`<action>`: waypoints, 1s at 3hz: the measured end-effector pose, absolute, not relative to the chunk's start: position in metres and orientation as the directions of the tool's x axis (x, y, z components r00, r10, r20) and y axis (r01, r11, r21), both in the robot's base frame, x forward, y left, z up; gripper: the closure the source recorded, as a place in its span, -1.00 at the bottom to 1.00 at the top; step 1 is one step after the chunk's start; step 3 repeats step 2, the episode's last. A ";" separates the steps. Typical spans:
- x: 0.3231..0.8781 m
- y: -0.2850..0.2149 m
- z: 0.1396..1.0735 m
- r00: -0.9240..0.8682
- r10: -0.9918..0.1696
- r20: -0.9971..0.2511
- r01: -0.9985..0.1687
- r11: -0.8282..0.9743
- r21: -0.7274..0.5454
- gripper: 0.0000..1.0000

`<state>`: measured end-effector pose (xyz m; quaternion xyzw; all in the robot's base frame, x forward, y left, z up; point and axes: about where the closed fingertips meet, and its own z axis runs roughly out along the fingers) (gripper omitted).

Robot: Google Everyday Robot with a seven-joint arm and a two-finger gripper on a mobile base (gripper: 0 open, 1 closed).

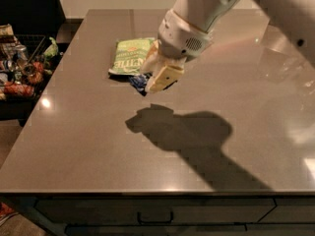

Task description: Pick rxbar blueberry

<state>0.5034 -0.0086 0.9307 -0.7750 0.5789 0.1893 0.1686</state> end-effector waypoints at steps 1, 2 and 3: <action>0.498 -0.012 0.955 0.261 -0.812 -0.522 -0.963 -0.260 -0.078 1.00; 0.501 -0.009 0.956 0.263 -0.808 -0.526 -0.963 -0.255 -0.090 1.00; 0.501 -0.009 0.956 0.263 -0.808 -0.526 -0.963 -0.255 -0.090 1.00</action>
Offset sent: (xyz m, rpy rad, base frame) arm -0.0046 -0.0035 0.0227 0.0443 -0.0216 -0.0100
